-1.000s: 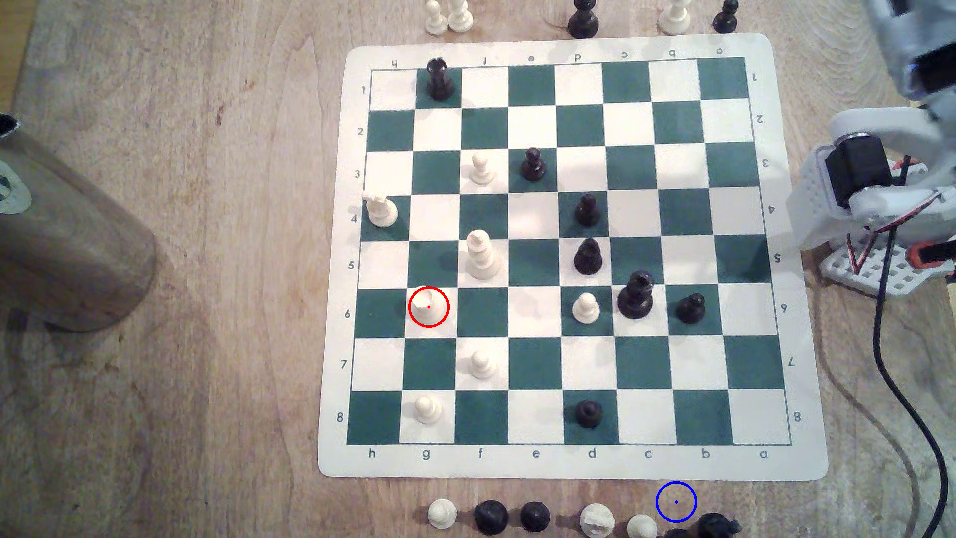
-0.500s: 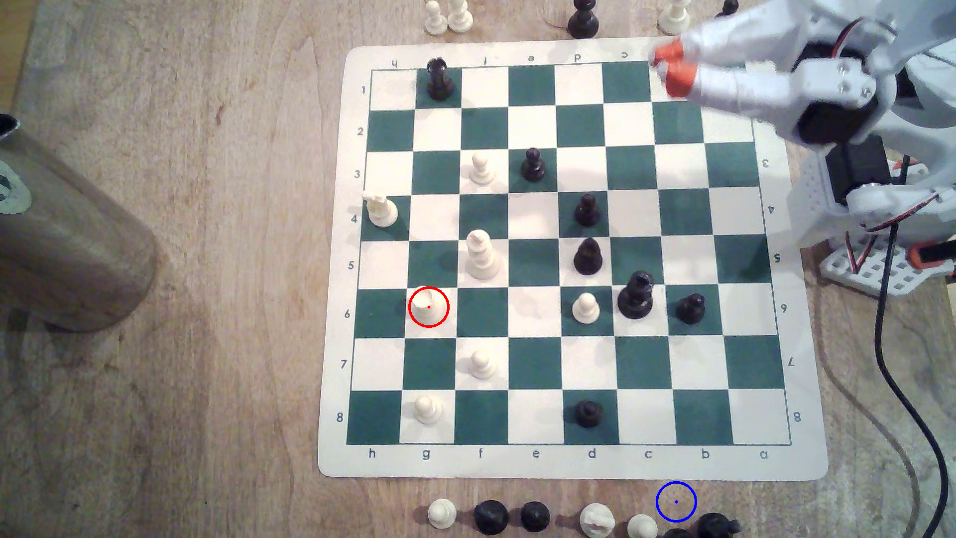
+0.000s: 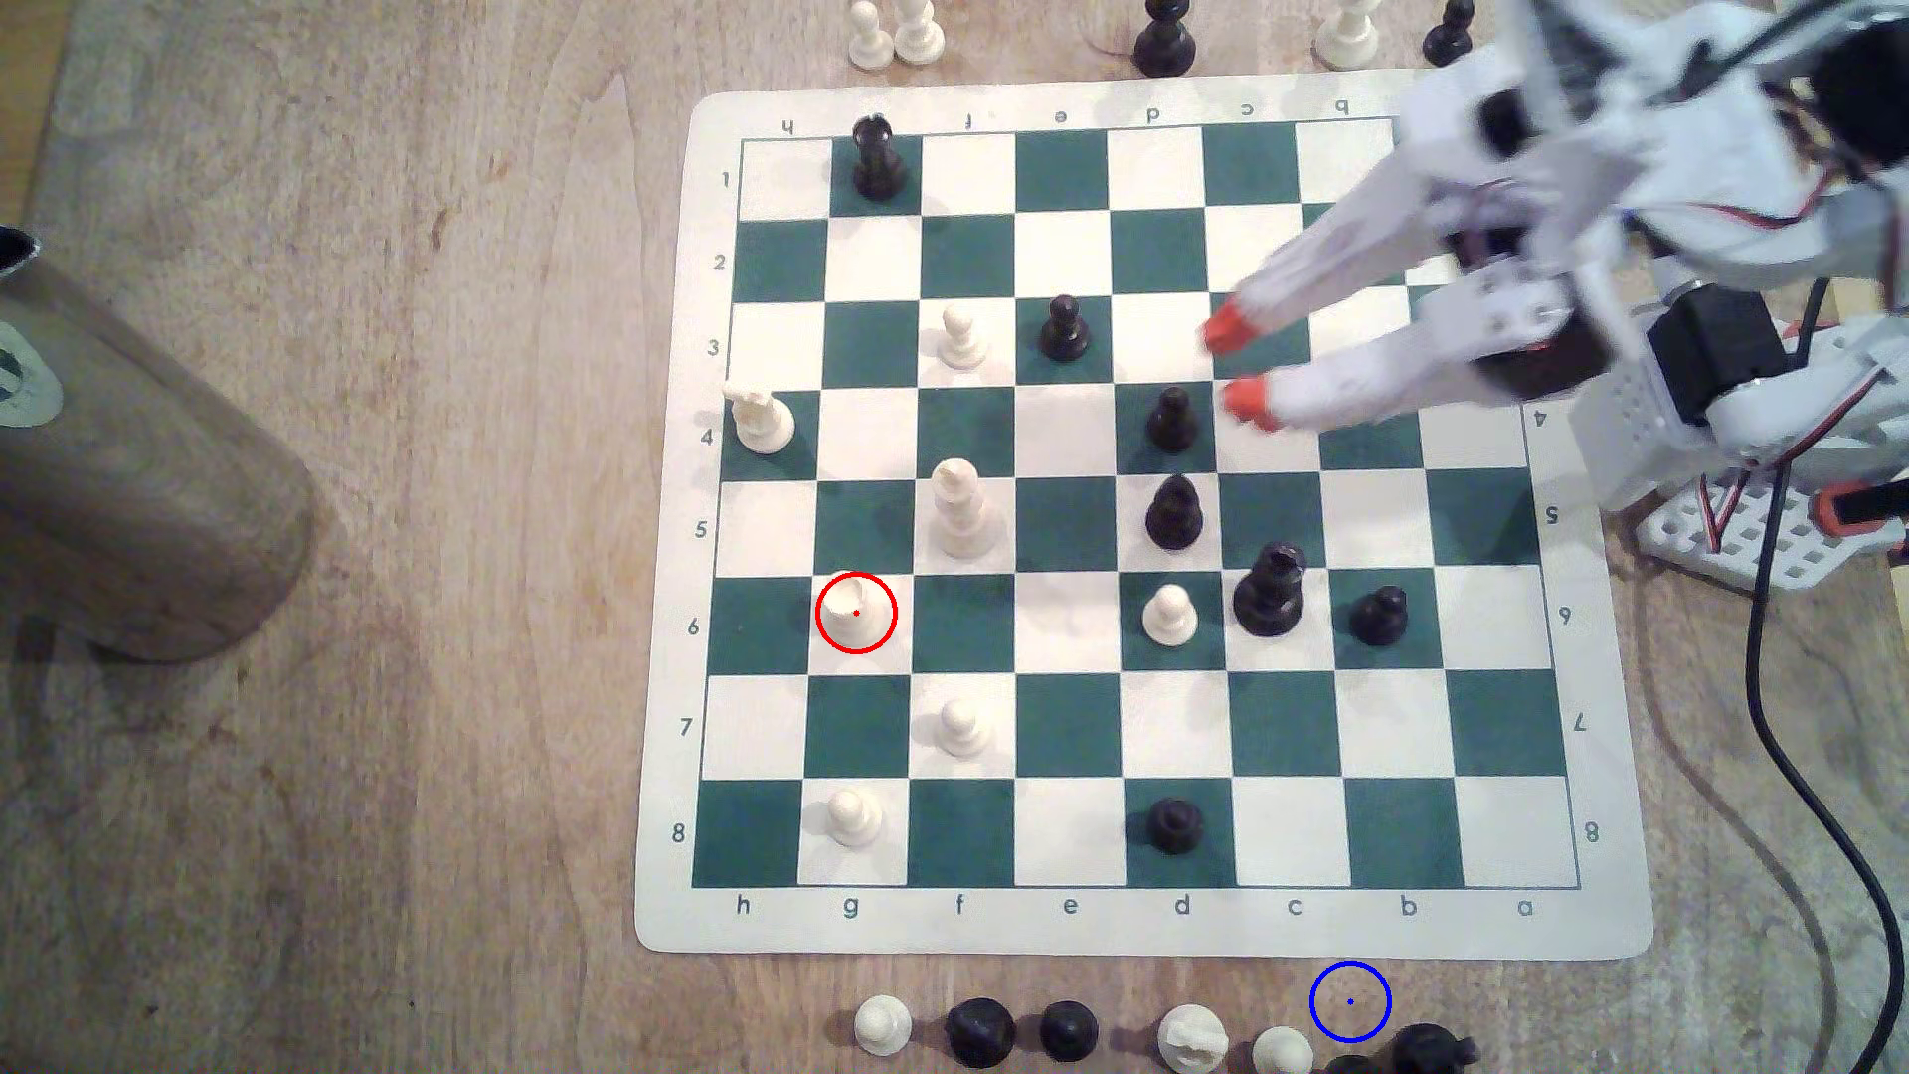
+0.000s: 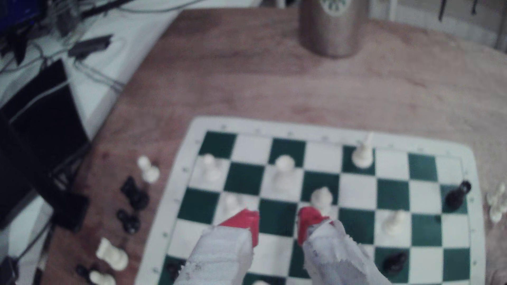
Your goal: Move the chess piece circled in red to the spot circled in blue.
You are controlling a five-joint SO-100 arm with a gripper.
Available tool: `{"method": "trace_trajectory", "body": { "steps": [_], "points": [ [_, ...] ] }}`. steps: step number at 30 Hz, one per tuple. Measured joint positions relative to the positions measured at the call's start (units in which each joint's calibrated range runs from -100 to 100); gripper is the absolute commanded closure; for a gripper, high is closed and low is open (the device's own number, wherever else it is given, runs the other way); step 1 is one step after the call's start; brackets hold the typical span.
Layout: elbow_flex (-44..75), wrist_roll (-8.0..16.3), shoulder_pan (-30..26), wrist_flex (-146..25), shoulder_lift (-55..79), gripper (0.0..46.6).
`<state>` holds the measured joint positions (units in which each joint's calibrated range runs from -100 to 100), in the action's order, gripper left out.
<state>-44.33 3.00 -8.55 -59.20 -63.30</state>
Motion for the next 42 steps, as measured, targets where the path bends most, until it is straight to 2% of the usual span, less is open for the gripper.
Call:
{"method": "trace_trajectory", "body": {
  "steps": [8,13,15,19,24,28,42],
  "points": [
    [14.1,2.6,-0.1,-1.1,20.7,35.7],
    [19.6,5.0,-0.1,-0.2,29.9,28.4],
    [21.5,6.9,-0.1,1.6,34.0,28.1],
    [26.8,8.5,-0.2,2.6,41.7,28.4],
    [34.0,8.7,-1.3,2.0,52.6,27.0],
    [37.7,8.8,-1.7,1.8,58.3,27.9],
    [47.4,8.5,1.0,5.6,74.5,27.4]
  ]
}}
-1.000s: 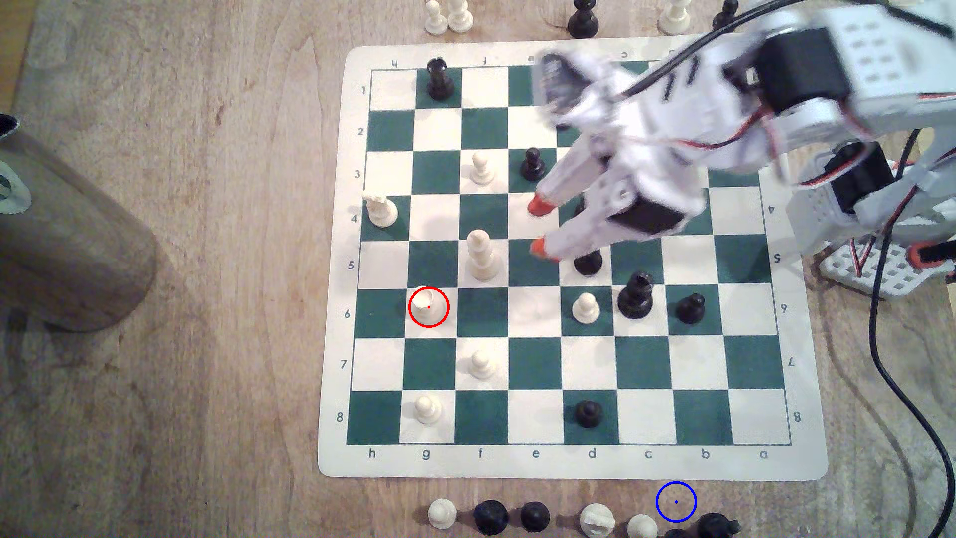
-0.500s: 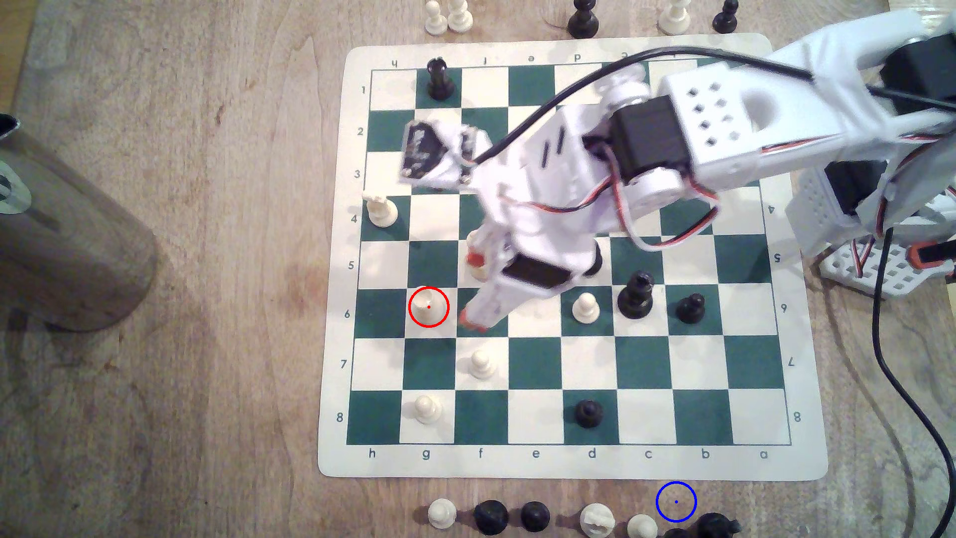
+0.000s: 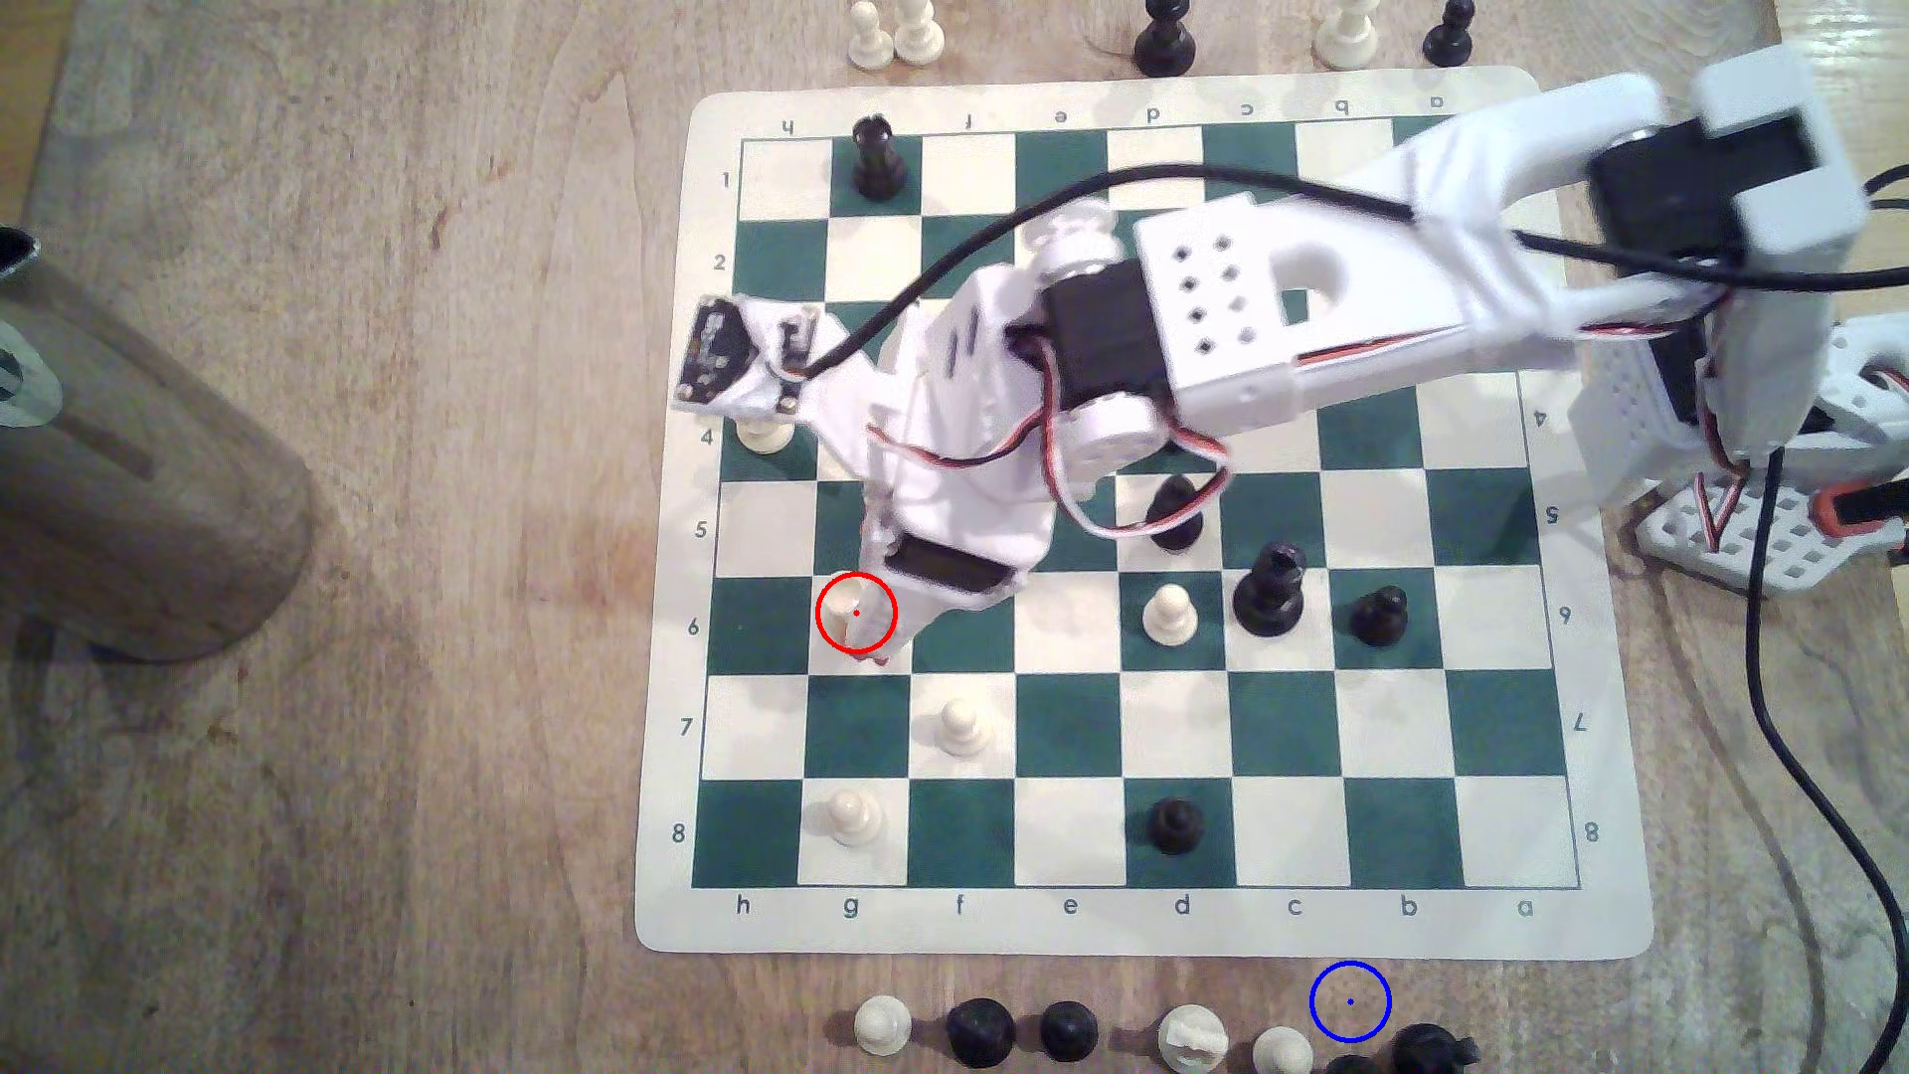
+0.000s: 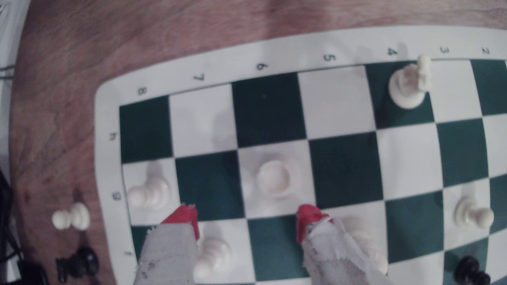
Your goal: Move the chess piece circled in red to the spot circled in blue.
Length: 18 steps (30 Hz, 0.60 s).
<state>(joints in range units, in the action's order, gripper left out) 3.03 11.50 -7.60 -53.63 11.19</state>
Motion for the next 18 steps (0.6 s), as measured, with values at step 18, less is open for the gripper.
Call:
{"method": "trace_trajectory", "body": {
  "steps": [18],
  "points": [
    [2.4,-0.2,1.5,4.7,7.9,28.3]
  ]
}}
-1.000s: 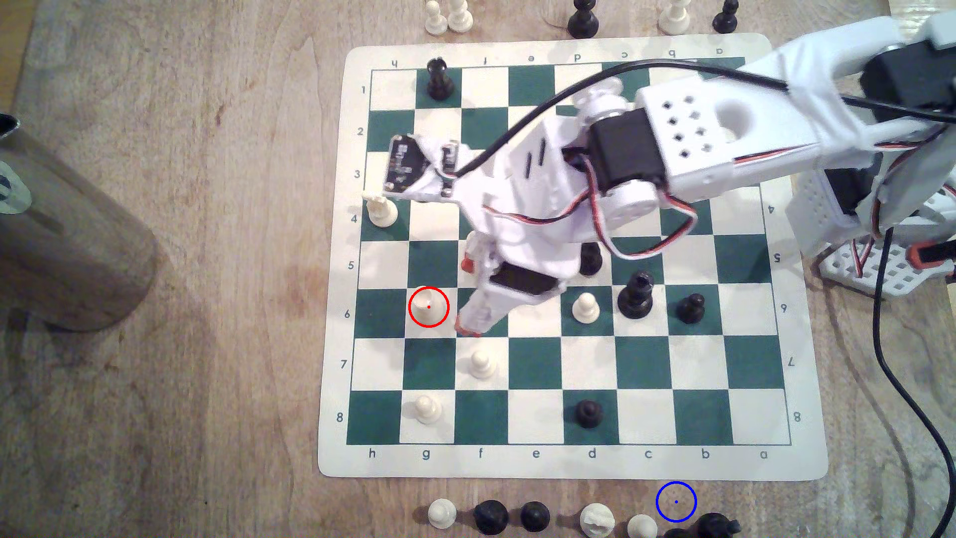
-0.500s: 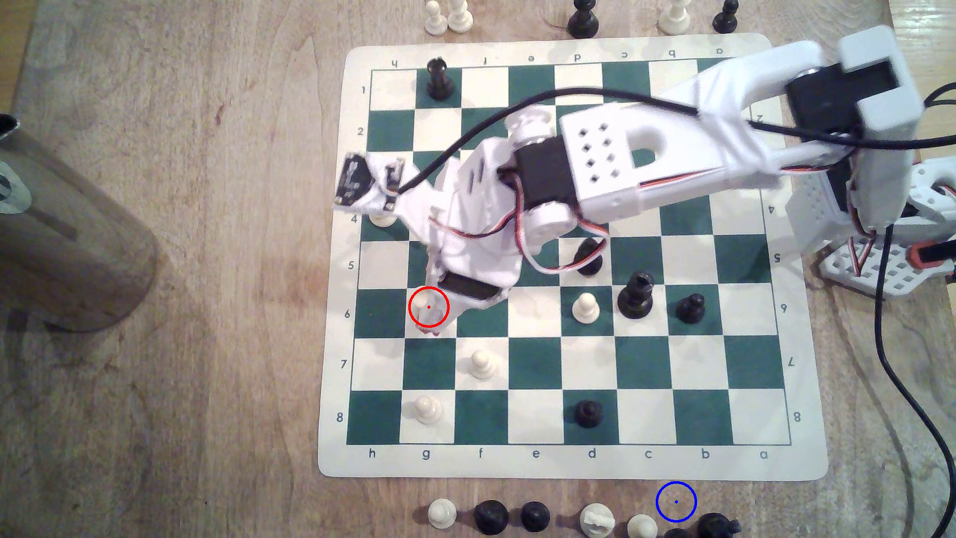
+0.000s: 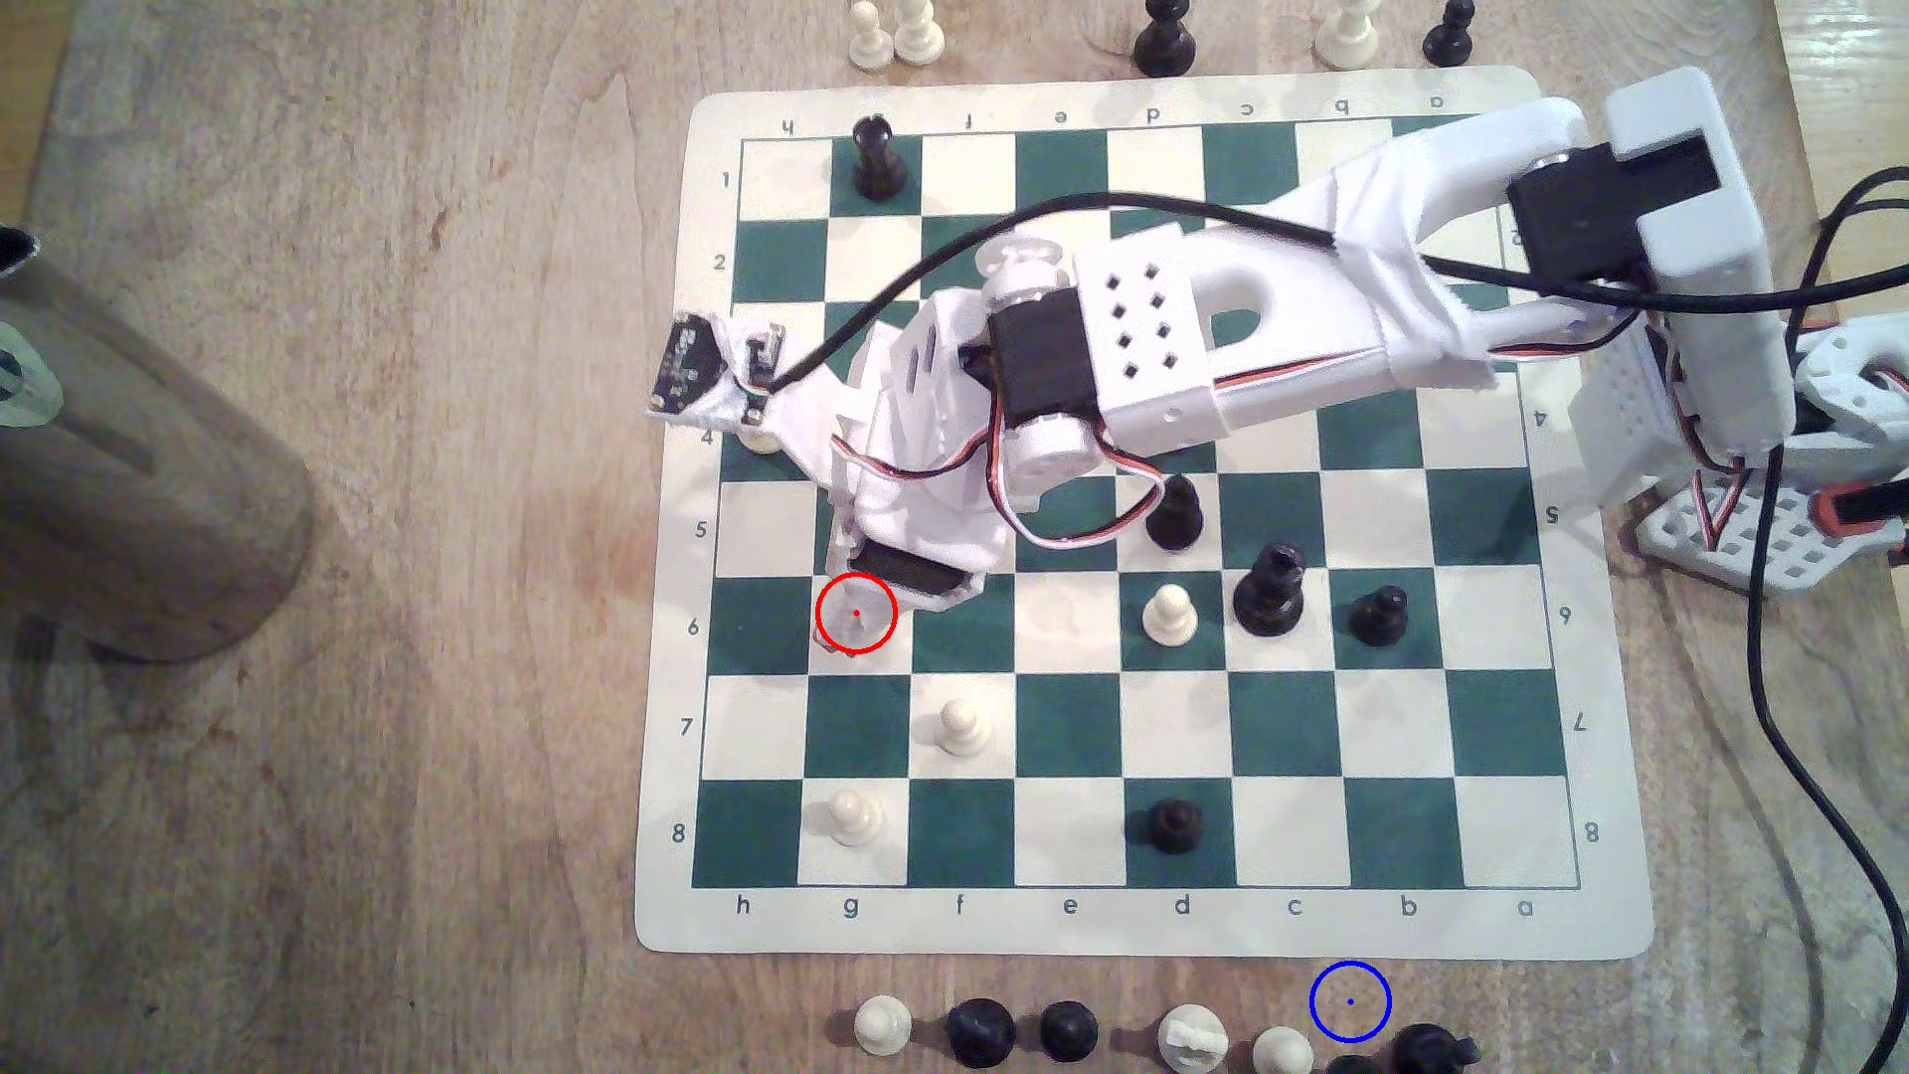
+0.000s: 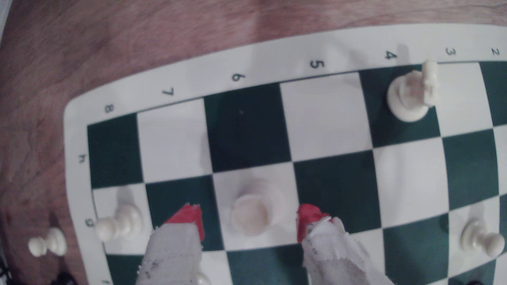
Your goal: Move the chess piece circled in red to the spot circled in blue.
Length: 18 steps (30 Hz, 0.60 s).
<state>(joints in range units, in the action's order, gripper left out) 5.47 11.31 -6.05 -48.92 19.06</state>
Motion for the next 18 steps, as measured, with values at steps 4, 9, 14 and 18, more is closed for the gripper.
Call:
{"method": "trace_trajectory", "body": {
  "steps": [4,9,14,18],
  "points": [
    [0.0,0.0,0.0,0.4,1.1,28.3],
    [0.0,0.9,-0.7,1.9,1.1,28.4],
    [0.0,1.0,-0.8,2.1,1.2,28.8],
    [0.6,1.0,-1.0,2.1,2.8,29.1]
  ]
}}
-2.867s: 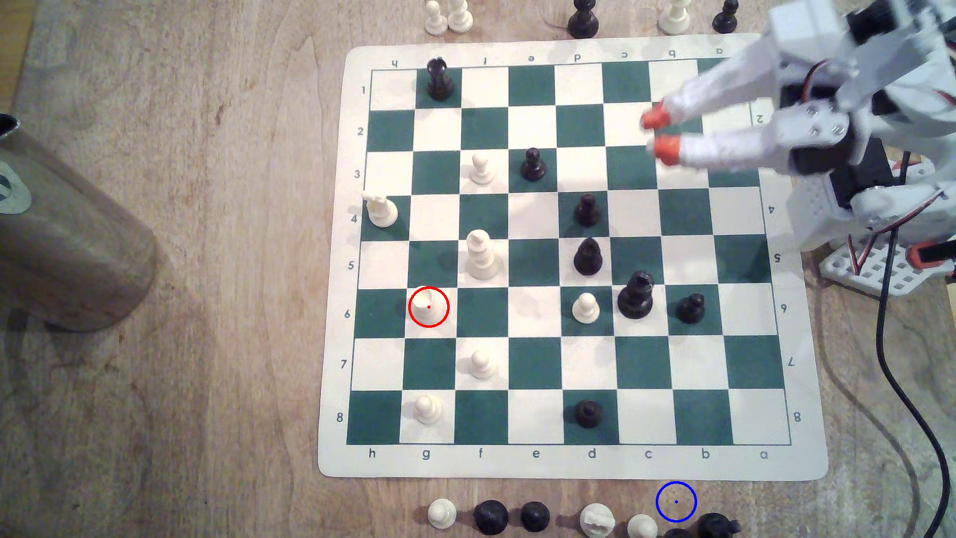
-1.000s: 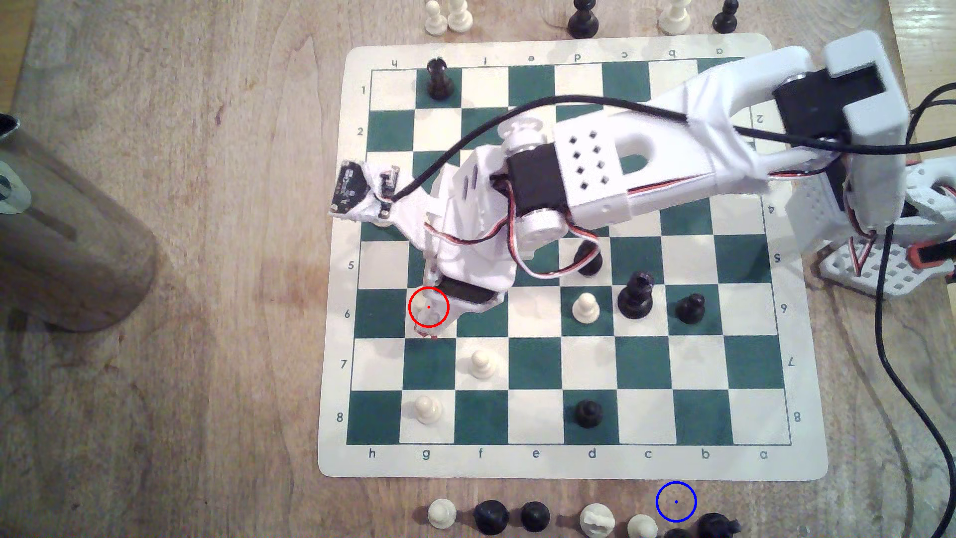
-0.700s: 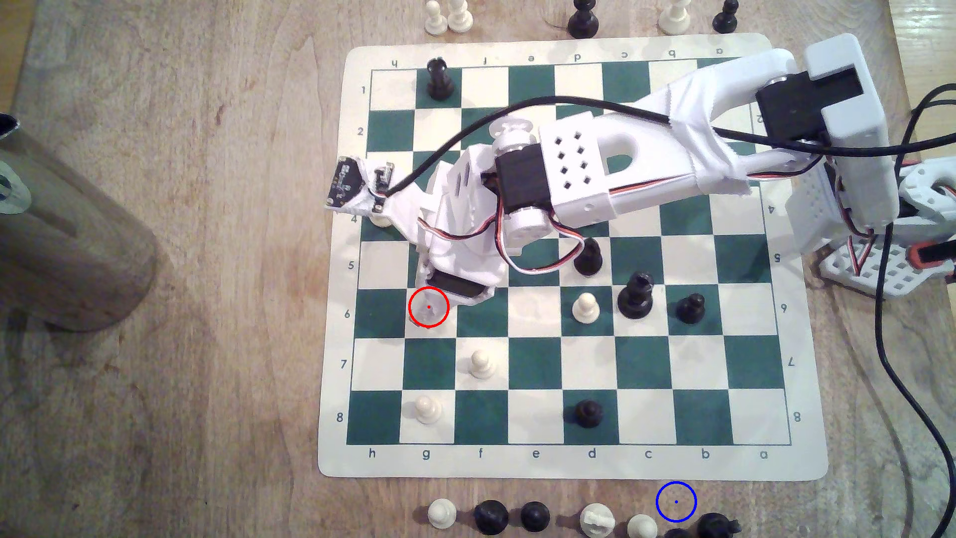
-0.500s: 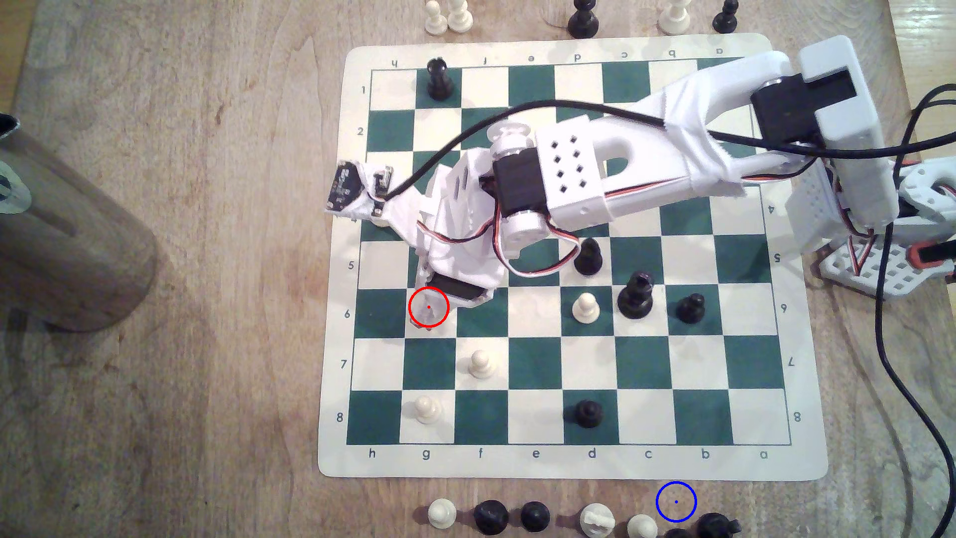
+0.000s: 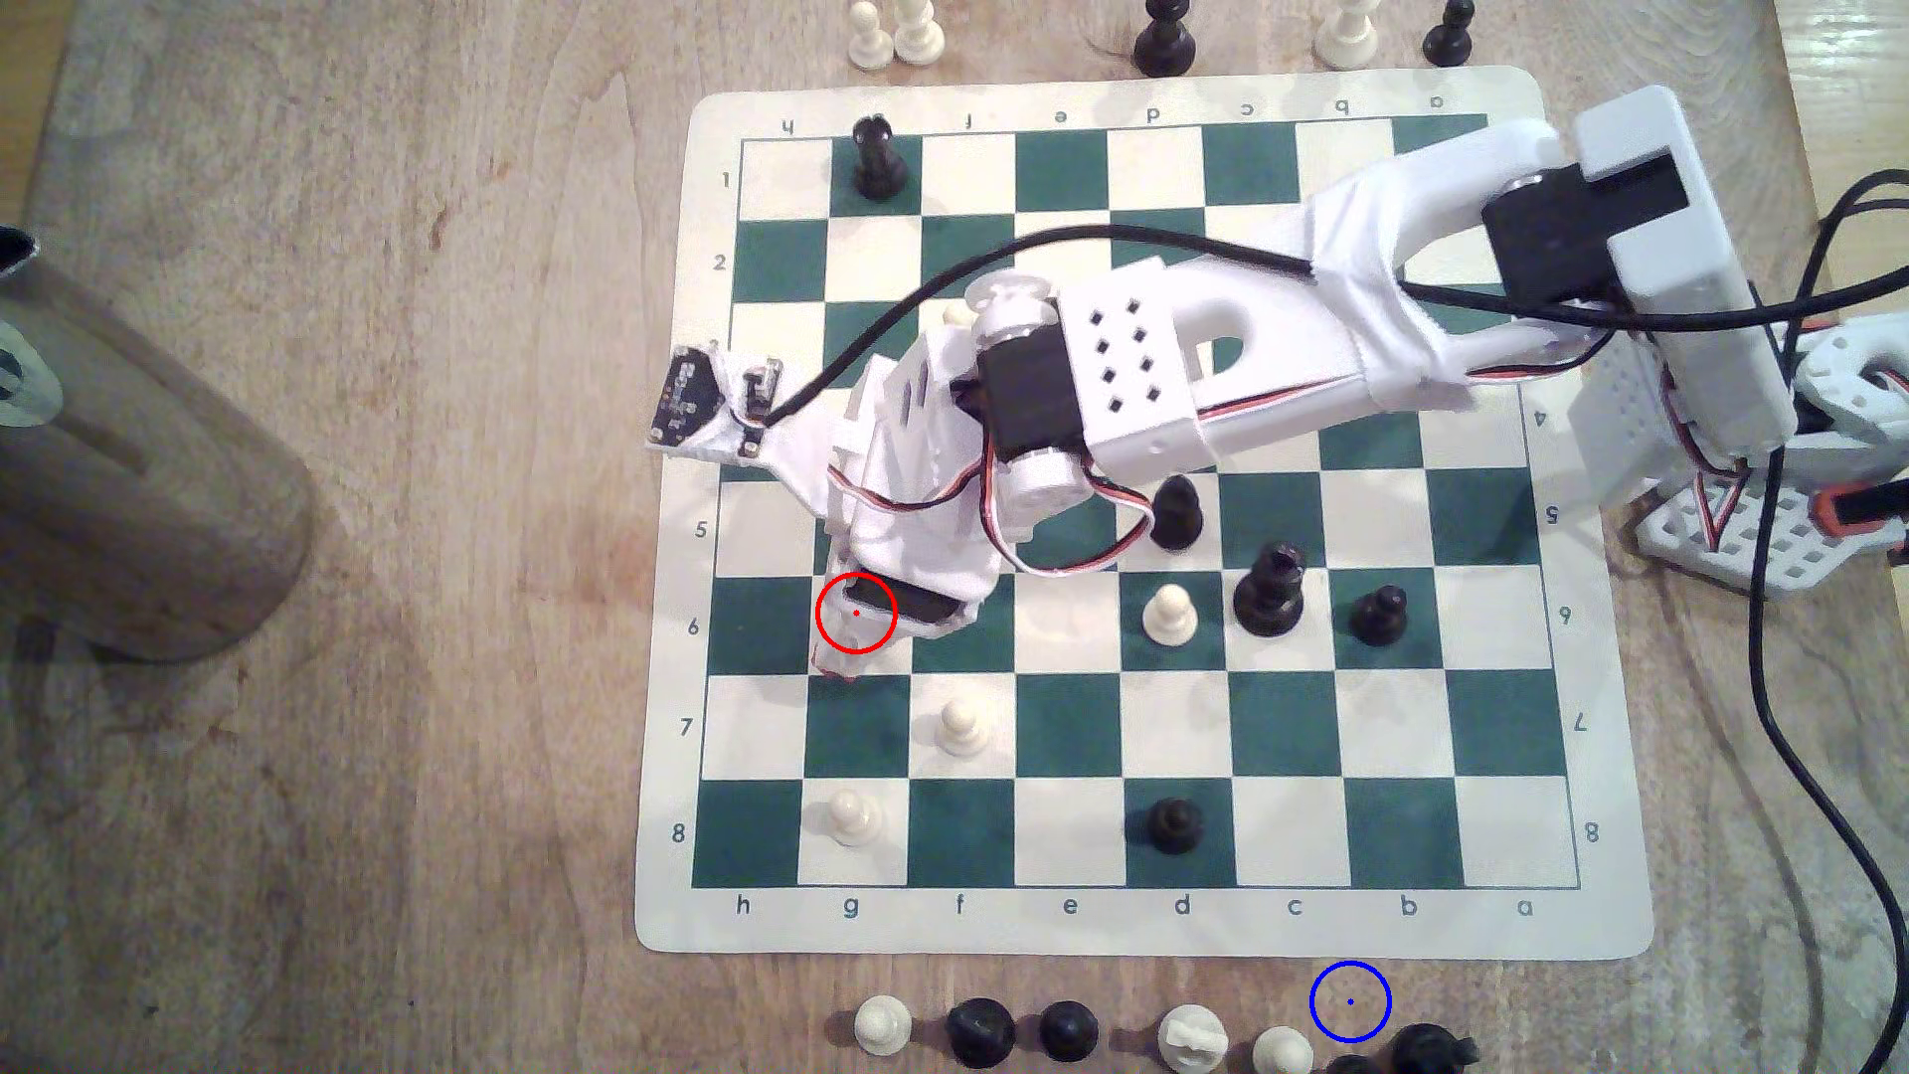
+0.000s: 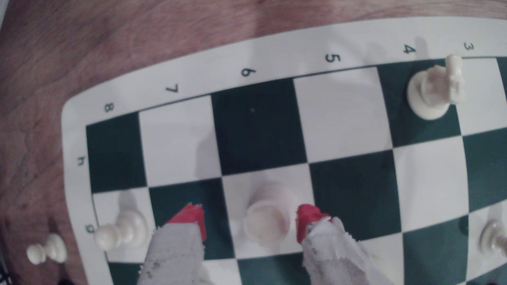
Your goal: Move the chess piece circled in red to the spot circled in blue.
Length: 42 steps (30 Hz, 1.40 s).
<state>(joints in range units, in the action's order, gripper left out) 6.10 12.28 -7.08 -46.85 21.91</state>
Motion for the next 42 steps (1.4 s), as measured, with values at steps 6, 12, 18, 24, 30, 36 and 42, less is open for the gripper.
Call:
{"method": "trace_trajectory", "body": {
  "steps": [6,12,18,24,30,36,42],
  "points": [
    [0.0,0.0,0.0,0.0,0.1,31.1],
    [0.0,0.0,0.0,0.0,0.1,31.2],
    [0.0,0.0,-0.6,0.0,0.1,32.1],
    [0.0,0.4,-0.6,0.0,0.1,38.6],
    [0.0,0.4,-0.6,0.0,0.1,45.1],
    [0.0,0.4,-0.6,0.0,0.1,45.7],
    [0.0,1.2,-0.6,-0.3,0.1,46.2]
  ]
}}
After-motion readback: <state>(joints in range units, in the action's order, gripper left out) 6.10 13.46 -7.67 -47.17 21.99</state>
